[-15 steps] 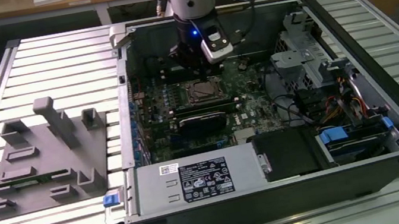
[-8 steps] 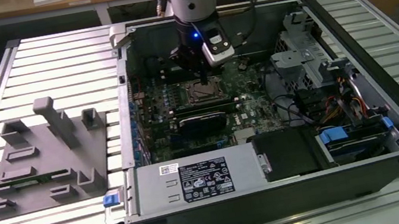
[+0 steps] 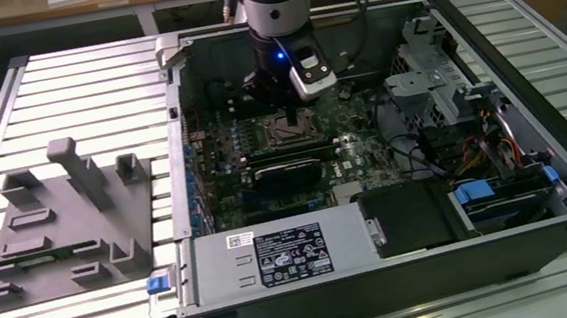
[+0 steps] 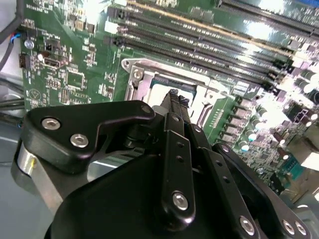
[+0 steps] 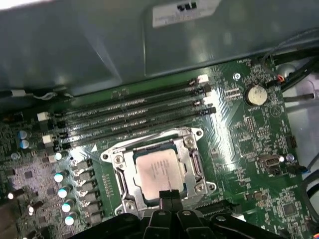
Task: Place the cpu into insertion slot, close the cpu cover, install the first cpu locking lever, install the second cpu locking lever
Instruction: 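Install the second cpu locking lever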
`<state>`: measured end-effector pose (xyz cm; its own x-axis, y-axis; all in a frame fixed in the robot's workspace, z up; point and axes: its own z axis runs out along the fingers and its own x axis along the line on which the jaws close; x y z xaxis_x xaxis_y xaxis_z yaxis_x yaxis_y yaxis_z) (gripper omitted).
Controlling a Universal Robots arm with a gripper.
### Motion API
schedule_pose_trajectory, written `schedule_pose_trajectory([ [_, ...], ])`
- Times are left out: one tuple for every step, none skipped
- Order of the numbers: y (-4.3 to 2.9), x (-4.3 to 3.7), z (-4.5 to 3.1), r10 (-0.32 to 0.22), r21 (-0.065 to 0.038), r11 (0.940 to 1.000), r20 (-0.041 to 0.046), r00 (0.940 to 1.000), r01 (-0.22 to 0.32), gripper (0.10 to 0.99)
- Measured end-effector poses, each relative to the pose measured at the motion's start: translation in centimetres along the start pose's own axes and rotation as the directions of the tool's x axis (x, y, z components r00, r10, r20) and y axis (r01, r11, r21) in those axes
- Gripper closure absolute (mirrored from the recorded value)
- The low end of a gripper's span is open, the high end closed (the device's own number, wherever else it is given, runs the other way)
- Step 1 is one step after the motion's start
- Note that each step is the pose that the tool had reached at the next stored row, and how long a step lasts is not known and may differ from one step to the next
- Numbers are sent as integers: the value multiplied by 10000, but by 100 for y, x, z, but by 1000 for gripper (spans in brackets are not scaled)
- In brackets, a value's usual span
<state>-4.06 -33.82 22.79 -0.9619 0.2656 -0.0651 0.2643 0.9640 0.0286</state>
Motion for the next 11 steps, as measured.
schedule_pose_trajectory([
  [-11,-3,0,0,0,10000,0,10000,0,980],
  [-22,-6,0,0,0,10000,0,10000,0,980],
  [-32,-9,0,0,0,10000,0,10000,0,980],
  [-39,-11,-1,-1,0,10000,0,10000,1,980],
  [-43,-12,0,-3,-1,10000,0,10000,3,980],
  [-45,-12,0,-10,-2,10000,0,10000,10,980],
  [-45,-12,-2,-23,-2,10000,0,10000,23,980],
  [-46,-13,-13,-40,0,10000,-2,10000,40,980],
  [-45,-14,-27,-46,-3,10000,-2,10000,46,980],
  [-45,-16,-43,-49,-4,10000,-1,10000,49,980],
  [-44,-17,-60,-52,-5,10000,-2,10000,52,980],
])
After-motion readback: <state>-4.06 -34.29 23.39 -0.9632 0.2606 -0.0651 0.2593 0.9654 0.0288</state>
